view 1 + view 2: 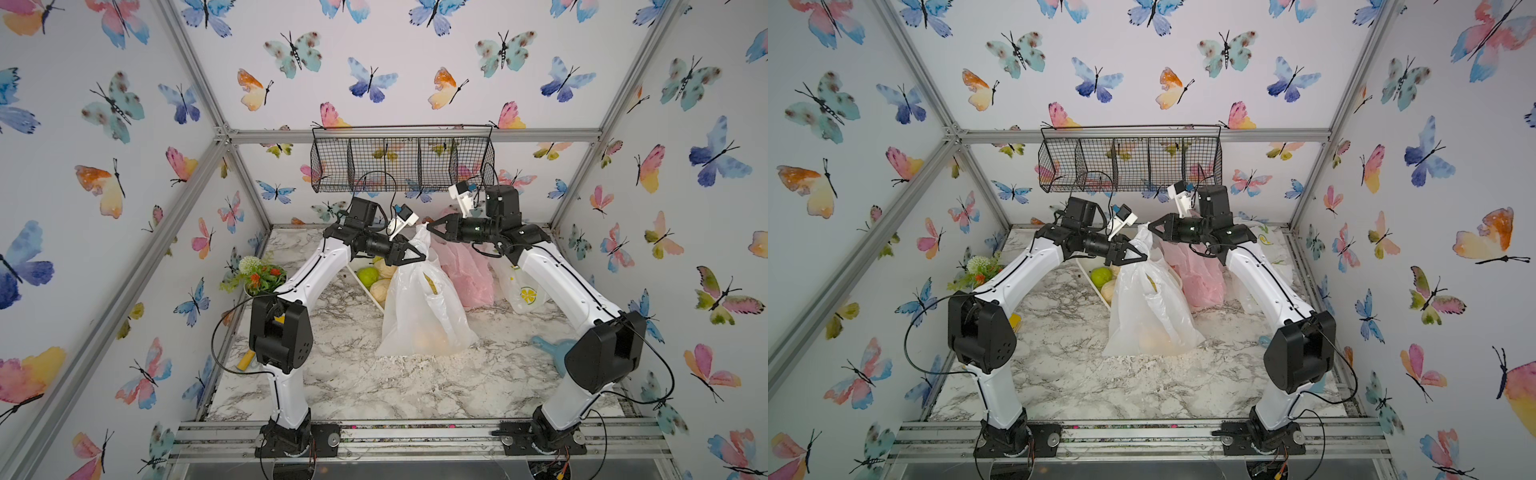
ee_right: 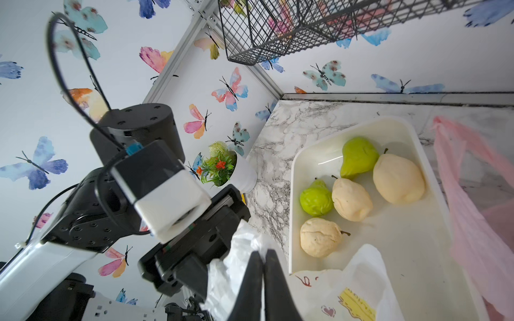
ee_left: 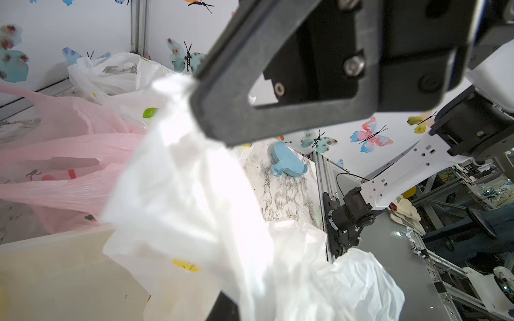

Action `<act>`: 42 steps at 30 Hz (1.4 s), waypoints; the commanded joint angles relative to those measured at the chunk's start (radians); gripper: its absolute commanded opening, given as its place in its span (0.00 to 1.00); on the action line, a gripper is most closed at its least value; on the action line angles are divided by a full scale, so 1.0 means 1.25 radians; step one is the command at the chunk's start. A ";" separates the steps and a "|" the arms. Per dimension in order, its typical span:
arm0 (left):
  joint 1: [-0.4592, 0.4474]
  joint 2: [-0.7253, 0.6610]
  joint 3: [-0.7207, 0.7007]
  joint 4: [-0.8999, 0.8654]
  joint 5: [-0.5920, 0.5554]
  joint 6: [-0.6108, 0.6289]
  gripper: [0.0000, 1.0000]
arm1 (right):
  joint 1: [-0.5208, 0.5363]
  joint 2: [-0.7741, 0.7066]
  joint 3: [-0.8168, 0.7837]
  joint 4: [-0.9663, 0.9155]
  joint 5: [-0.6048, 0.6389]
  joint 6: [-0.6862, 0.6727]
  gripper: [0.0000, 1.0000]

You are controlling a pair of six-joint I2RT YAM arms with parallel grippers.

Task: Place the pears into plastic bags & tie knots
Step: Tie the plastic bag at the center of the board.

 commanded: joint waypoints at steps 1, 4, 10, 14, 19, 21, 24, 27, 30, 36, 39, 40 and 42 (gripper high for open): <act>0.005 -0.037 -0.004 0.020 0.019 -0.014 0.24 | -0.007 -0.028 -0.025 0.047 0.022 -0.013 0.05; 0.005 -0.033 -0.008 0.019 0.015 -0.014 0.24 | -0.015 -0.046 -0.037 0.053 0.023 -0.020 0.03; 0.006 -0.037 -0.018 0.045 0.013 -0.034 0.15 | -0.031 -0.074 -0.072 0.032 0.057 -0.036 0.03; 0.009 -0.041 -0.033 0.070 0.008 -0.060 0.14 | -0.048 -0.123 -0.126 0.045 0.074 -0.049 0.03; 0.010 -0.029 -0.027 0.073 0.008 -0.073 0.13 | -0.052 -0.162 -0.151 0.049 0.062 -0.070 0.03; 0.010 -0.026 -0.023 0.077 0.009 -0.078 0.11 | -0.052 -0.174 -0.160 0.050 0.046 -0.079 0.03; 0.010 -0.029 -0.022 0.081 0.002 -0.083 0.09 | -0.052 -0.195 -0.177 0.028 -0.006 -0.115 0.03; 0.011 -0.035 -0.029 0.088 -0.007 -0.095 0.07 | -0.049 -0.243 -0.232 0.010 -0.027 -0.155 0.03; 0.013 -0.037 -0.034 0.116 -0.017 -0.126 0.04 | -0.038 -0.280 -0.276 -0.054 -0.051 -0.199 0.03; 0.010 -0.038 -0.024 0.140 -0.014 -0.161 0.00 | 0.061 -0.289 -0.331 -0.162 0.011 -0.258 0.03; 0.008 -0.044 -0.029 0.148 -0.012 -0.170 0.00 | 0.113 -0.259 -0.311 -0.201 0.054 -0.289 0.03; 0.006 -0.045 -0.033 0.150 -0.011 -0.171 0.00 | 0.126 -0.247 -0.305 -0.218 0.076 -0.305 0.03; 0.007 -0.049 -0.040 0.151 -0.014 -0.171 0.00 | 0.133 -0.220 -0.301 -0.252 0.125 -0.336 0.03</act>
